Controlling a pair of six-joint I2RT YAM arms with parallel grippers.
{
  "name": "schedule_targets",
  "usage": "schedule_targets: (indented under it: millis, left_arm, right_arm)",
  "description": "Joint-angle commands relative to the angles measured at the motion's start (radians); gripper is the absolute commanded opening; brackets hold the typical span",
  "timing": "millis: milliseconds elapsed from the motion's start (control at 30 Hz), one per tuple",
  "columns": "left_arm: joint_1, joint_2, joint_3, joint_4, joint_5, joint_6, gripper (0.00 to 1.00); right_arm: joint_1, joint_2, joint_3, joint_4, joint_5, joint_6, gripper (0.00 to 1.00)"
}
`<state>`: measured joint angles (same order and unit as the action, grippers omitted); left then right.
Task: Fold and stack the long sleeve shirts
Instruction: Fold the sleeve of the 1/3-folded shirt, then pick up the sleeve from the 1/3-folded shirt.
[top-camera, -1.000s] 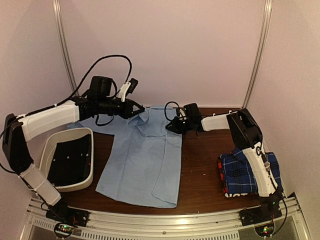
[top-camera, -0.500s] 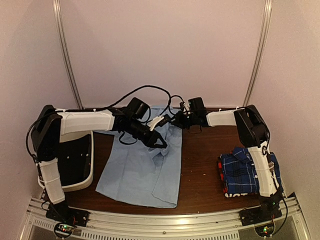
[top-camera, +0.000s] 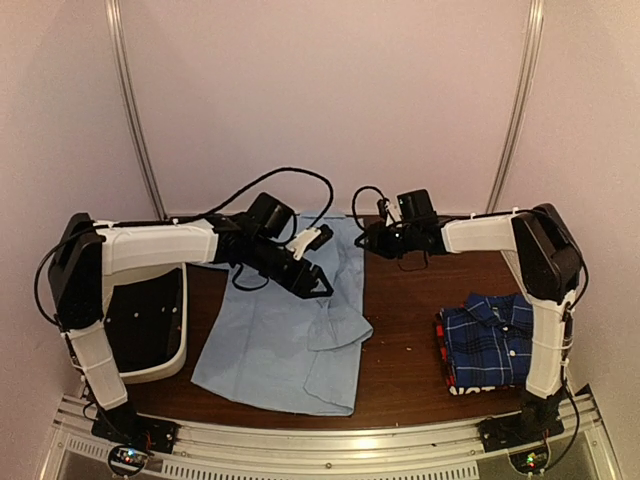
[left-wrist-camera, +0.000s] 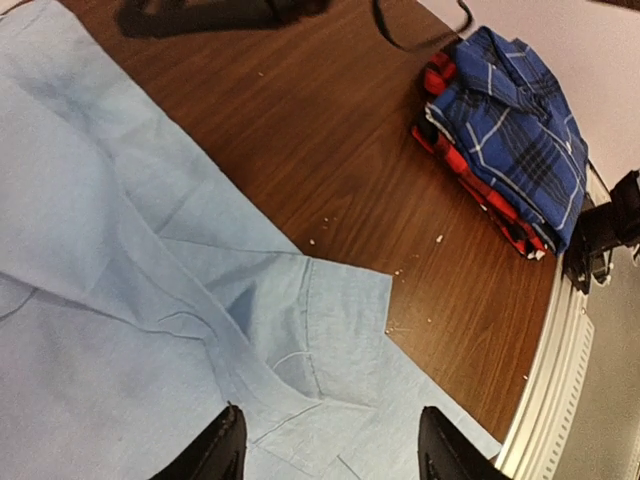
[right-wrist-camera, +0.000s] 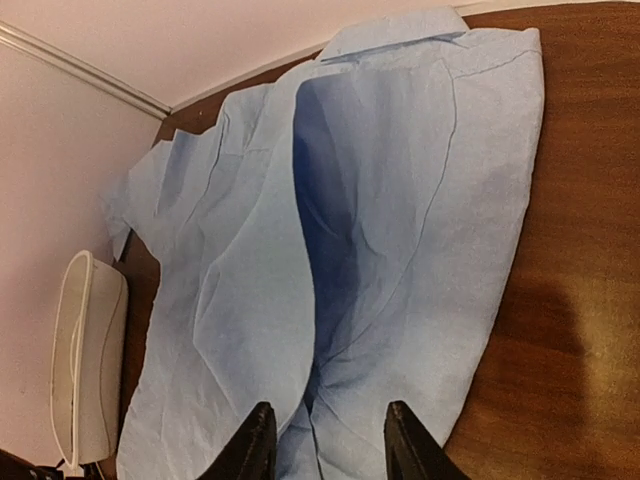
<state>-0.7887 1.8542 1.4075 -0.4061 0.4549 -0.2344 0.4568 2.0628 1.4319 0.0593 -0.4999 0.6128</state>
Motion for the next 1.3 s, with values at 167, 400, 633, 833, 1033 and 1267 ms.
schedule_targets:
  millis: [167,400,633,833,1033,1267]
  left_arm:
    - [0.172,-0.207,-0.253,0.129,-0.166,-0.324,0.58]
    - [0.238,-0.275,-0.399,0.187,-0.196,-0.410,0.58]
    - [0.248,-0.299,-0.448,0.207,-0.197,-0.451,0.58]
    - [0.252,-0.319,-0.462,0.206,-0.215,-0.453,0.58]
    - [0.252,-0.329,-0.486,0.233,-0.199,-0.468,0.58]
    - [0.252,-0.353,-0.517,0.237,-0.192,-0.471,0.57]
  right_arm:
    - [0.213,-0.245,-0.170,-0.174,0.254,-0.217,0.55]
    - [0.395,-0.254,-0.186,-0.270,0.428,-0.223,0.72]
    - [0.479,-0.167,-0.087,-0.405,0.560,-0.199,0.80]
    - [0.526,-0.102,-0.015,-0.487,0.613,-0.183,0.81]
    - [0.543,-0.048,0.025,-0.510,0.629,-0.175,0.81]
    - [0.520,0.000,0.078,-0.527,0.609,-0.183,0.73]
